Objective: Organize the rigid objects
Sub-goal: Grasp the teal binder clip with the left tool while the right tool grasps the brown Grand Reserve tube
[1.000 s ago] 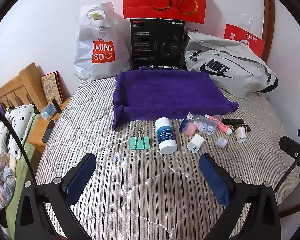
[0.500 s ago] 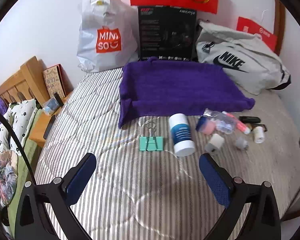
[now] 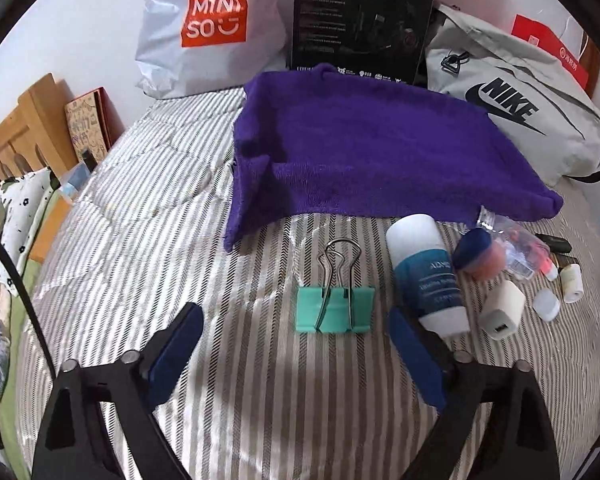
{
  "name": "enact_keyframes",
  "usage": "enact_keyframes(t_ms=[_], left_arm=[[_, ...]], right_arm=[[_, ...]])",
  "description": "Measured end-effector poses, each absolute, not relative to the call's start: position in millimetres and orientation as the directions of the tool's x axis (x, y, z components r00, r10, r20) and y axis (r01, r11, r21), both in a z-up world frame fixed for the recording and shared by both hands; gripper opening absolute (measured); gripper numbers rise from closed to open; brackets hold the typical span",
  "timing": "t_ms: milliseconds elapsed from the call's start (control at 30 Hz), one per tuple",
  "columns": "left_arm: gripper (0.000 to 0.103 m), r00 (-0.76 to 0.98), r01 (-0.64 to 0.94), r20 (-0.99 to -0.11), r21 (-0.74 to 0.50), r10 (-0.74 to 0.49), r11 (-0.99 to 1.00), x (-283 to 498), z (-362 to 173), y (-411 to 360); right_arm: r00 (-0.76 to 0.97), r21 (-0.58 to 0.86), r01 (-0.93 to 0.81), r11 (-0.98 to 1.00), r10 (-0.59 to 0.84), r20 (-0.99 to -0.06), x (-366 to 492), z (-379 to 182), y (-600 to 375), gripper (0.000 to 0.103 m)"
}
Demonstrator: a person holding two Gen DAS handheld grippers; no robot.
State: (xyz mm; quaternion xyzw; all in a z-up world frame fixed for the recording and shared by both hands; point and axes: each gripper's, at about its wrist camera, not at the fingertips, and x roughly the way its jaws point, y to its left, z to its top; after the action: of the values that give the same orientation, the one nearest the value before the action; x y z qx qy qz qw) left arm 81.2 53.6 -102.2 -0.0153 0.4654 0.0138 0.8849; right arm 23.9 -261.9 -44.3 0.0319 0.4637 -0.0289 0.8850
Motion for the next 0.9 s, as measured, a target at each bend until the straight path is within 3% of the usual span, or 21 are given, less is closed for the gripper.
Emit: enact_keyframes(t_ms=[133,233,433,600,900], left_arm=[[0.072,0.554,-0.026,-0.832,-0.047,-0.025,0.999,87,-111,54],[0.07,0.566,-0.013,-0.824,-0.026,-0.014,1.0,88,-113,50],[0.039,0.582,0.031,-0.813,-0.015,-0.03,0.999,86,-111,42],[0.04,0.589,0.038,-0.808,0.002,-0.021,0.999,85,-111,39],[0.04,0.584,0.048,-0.811,-0.002,-0.03,0.999,86,-111,42]], right_arm=[[0.561,0.025,0.093,0.995,-0.032,-0.827,31,-52,-271,0.103],[0.556,0.023,0.107,0.994,-0.041,-0.83,37,-57,-277,0.103],[0.564,0.033,0.116,0.993,-0.038,-0.825,55,-63,-289,0.102],[0.558,0.024,0.092,0.995,-0.031,-0.829,78,-75,-293,0.092],[0.517,-0.06,-0.088,0.994,-0.006,-0.856,106,-101,-283,0.092]])
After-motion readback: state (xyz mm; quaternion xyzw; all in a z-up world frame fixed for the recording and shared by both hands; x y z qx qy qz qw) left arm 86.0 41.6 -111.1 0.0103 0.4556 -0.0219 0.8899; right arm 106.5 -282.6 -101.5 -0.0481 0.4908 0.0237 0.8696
